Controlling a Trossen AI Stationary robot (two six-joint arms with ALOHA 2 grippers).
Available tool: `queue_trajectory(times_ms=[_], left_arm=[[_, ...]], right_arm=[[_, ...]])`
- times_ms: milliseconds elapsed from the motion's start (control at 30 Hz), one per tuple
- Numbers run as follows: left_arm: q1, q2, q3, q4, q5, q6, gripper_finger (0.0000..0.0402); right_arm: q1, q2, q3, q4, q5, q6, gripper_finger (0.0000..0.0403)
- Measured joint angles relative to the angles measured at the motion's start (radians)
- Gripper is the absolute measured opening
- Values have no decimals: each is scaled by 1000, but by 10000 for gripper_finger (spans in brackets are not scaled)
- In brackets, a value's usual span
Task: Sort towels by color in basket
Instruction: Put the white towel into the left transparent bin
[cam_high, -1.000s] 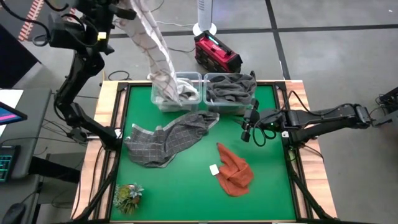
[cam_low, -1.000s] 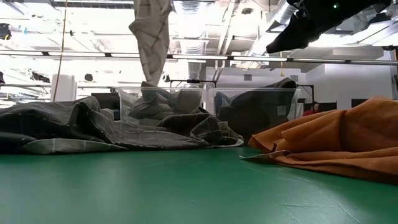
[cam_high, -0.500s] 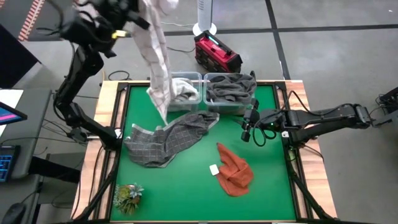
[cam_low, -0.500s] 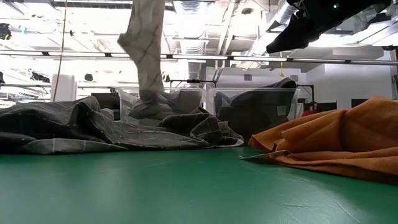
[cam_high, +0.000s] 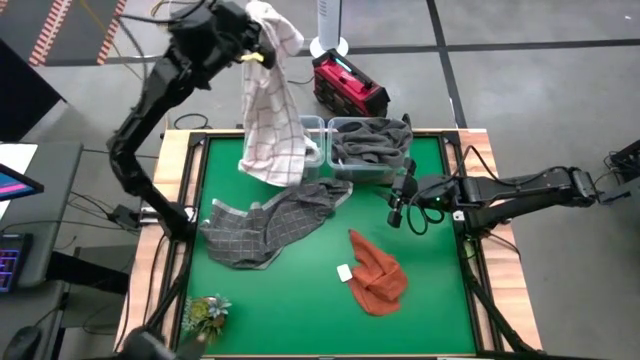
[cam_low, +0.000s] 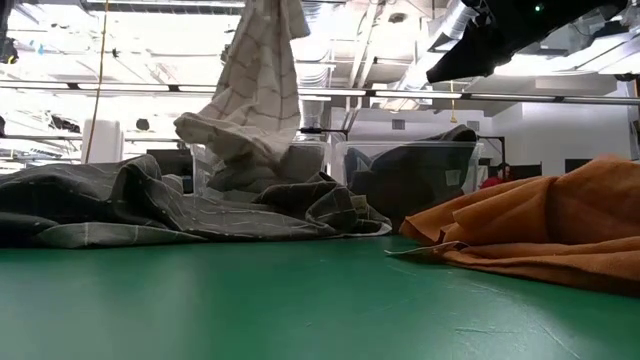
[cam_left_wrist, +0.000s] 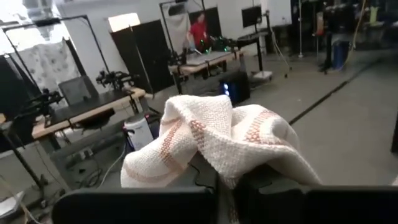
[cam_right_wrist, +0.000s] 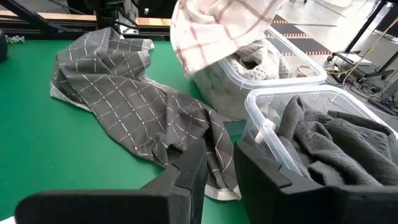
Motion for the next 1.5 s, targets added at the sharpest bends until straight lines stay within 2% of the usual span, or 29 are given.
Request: queue_trajectory(times_ms=[233,533,633,733,900,1000,1100,1200,1267,1333,1400,1500], left_arm=[[9,105,0,277,-42,12,11],[8,231,0,745,-107,128,11],[1,240,0,781,-113,200,11],[-27,235,0,670,-106,209,11],[-99,198,-1,345,-93,325,11],[-132,155,-1,148,-111,334,11],[-148,104,0,-77,-127,275,8],[-149,66,0,-340,-118,142,6],[-142,56,0,-504,-90,49,6],[-132,57,0,-642,-17,-22,7],[-129,57,-26,-721,44,-67,7],[-130,56,-108,-774,70,-88,7]], right_arm=[[1,0,0,1,0,-7,113],[11,0,0,-17,0,-18,113],[10,0,0,-26,0,-18,113],[10,0,0,-29,0,-22,113],[10,0,0,-30,-1,-20,113],[10,0,0,-30,0,-17,113],[10,0,0,-30,-1,-7,113],[10,0,0,-29,-1,1,113],[10,0,0,-28,-1,1,113],[10,0,0,-16,-1,0,113],[10,0,0,-1,-1,0,113],[10,0,0,19,-2,-8,113]])
